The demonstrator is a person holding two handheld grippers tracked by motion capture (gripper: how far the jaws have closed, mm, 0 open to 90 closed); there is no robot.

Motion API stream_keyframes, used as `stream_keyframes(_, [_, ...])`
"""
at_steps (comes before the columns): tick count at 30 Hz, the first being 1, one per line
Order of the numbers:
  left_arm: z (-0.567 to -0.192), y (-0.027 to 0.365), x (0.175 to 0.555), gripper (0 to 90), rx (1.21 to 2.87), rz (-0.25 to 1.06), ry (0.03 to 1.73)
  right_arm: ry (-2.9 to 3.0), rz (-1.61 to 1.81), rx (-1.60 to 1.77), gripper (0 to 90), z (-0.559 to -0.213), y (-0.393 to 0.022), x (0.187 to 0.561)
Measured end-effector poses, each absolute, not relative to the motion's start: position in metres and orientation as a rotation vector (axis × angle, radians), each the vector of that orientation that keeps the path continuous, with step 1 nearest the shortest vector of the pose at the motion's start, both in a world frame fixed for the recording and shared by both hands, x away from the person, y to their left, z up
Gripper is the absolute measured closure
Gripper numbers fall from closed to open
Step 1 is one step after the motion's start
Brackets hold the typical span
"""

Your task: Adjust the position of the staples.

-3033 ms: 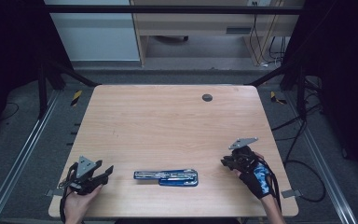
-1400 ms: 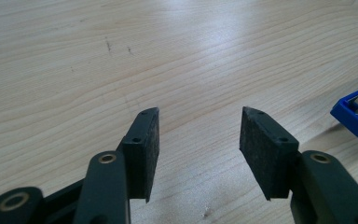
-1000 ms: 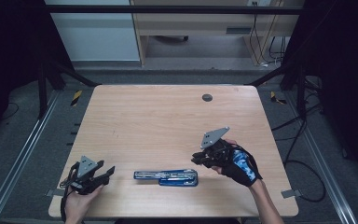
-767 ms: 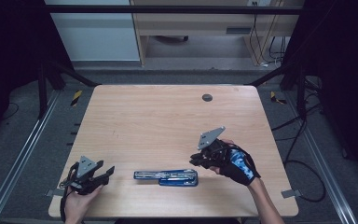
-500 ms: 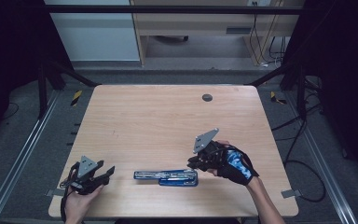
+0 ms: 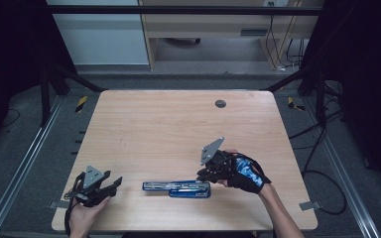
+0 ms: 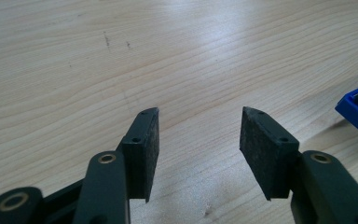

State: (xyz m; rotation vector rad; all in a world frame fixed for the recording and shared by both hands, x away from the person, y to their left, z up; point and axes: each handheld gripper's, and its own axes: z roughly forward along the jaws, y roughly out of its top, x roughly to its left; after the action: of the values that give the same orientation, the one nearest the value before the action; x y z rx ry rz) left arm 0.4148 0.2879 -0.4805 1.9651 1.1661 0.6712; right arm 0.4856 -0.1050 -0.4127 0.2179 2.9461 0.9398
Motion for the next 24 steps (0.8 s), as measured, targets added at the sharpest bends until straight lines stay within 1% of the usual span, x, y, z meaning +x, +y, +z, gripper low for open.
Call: stream_keyframes(24, [-0.483,0.285,0.415,47.7,1.975,0.672,1.174,3.018,0.891,0.138,78.4,-0.432,-0.098,0.491])
